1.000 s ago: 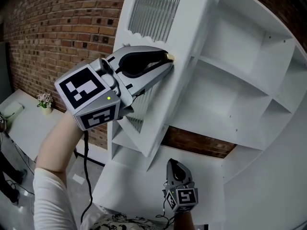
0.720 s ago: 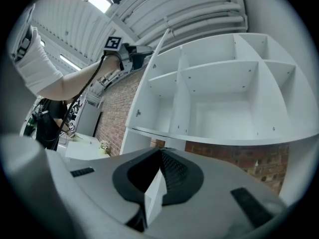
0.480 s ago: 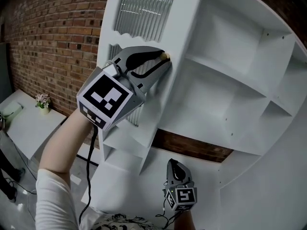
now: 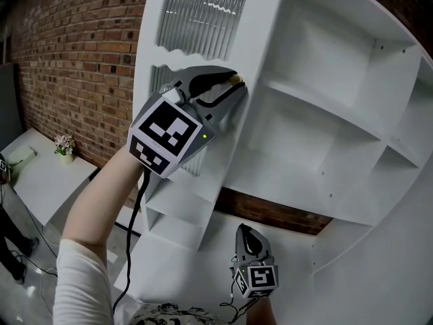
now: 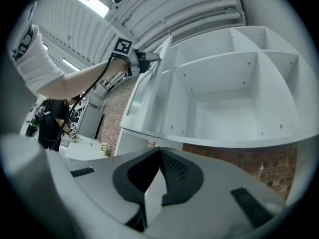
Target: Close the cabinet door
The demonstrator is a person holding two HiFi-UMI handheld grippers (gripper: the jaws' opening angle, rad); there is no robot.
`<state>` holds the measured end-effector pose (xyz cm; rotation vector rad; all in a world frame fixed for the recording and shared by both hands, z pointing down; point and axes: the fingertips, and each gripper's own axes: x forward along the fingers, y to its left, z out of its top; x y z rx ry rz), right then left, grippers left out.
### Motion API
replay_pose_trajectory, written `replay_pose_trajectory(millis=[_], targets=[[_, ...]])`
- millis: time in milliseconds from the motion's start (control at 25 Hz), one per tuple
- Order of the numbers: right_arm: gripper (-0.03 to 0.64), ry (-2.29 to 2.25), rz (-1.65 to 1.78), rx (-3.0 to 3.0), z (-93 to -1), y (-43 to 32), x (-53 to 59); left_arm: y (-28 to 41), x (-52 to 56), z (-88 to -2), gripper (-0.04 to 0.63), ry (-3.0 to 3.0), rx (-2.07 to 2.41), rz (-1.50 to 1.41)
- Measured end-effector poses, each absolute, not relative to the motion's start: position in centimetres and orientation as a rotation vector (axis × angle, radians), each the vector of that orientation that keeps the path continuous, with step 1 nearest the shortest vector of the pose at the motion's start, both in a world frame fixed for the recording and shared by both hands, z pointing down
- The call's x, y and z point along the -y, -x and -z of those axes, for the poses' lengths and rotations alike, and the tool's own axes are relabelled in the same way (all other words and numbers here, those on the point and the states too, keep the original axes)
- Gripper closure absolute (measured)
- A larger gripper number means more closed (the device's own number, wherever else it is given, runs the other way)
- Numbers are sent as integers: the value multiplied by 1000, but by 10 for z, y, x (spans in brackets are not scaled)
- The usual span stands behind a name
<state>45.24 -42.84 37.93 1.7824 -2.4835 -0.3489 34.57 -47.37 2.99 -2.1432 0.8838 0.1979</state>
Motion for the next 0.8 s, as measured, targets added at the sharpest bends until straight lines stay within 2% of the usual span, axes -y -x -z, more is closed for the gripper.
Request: replay_pose_trajectory(millis=[800], targets=[[609,-1784,315,2503,-388,-465,444,-372,525,-30,499,2093,-1015,-131]])
